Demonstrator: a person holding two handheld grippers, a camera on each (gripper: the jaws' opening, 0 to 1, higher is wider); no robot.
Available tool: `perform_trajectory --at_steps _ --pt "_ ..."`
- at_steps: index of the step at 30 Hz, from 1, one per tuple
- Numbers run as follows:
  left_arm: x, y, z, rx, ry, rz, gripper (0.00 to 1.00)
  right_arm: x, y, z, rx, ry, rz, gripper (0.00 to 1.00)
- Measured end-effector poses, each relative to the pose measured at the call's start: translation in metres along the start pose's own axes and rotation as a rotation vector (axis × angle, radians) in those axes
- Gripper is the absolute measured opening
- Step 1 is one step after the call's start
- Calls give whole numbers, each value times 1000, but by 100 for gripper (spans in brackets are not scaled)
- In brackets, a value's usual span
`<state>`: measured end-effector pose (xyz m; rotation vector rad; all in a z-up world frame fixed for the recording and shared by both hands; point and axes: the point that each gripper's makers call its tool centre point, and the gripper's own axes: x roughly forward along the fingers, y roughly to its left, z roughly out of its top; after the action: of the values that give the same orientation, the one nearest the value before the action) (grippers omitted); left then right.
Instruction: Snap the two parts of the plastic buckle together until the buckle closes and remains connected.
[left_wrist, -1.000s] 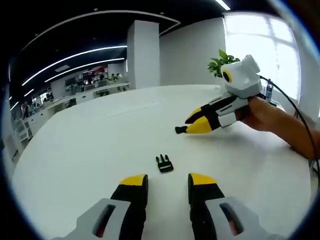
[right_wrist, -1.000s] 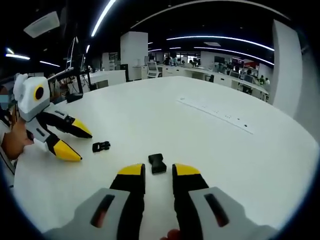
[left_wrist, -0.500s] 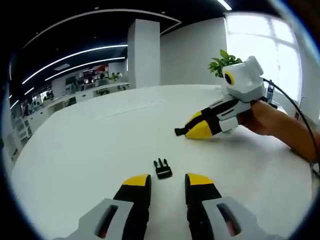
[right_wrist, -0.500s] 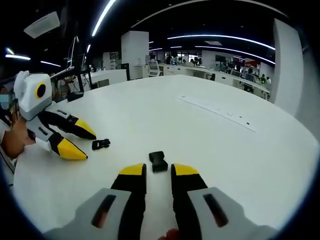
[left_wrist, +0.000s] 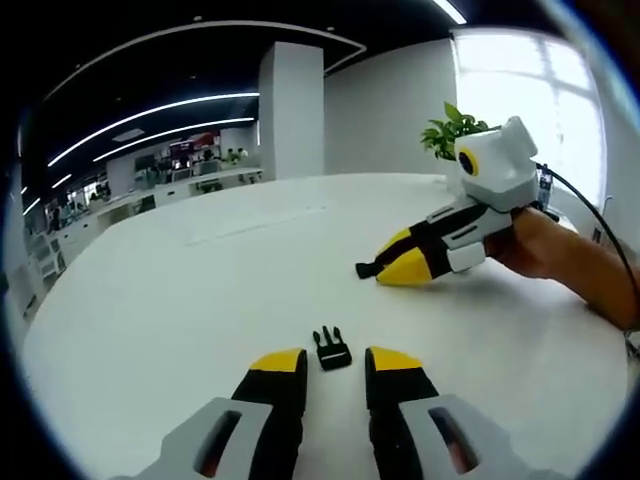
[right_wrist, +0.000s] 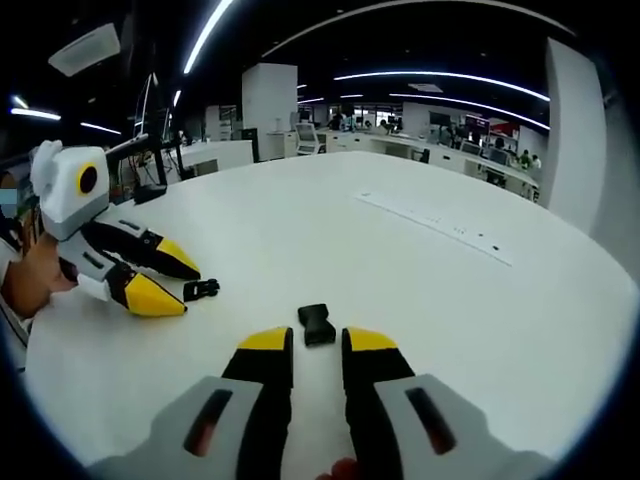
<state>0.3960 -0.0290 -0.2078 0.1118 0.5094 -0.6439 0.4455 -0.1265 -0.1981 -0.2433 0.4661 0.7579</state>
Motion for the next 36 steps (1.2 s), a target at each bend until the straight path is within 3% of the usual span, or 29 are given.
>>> perform_trajectory --at_steps 20,36 --pt "0 8 0 -23 -15 22 12 2 0 0 -13 -4 1 15" --pt "2 8 1 -22 -24 18 13 10 -7 0 -4 -13 5 14"
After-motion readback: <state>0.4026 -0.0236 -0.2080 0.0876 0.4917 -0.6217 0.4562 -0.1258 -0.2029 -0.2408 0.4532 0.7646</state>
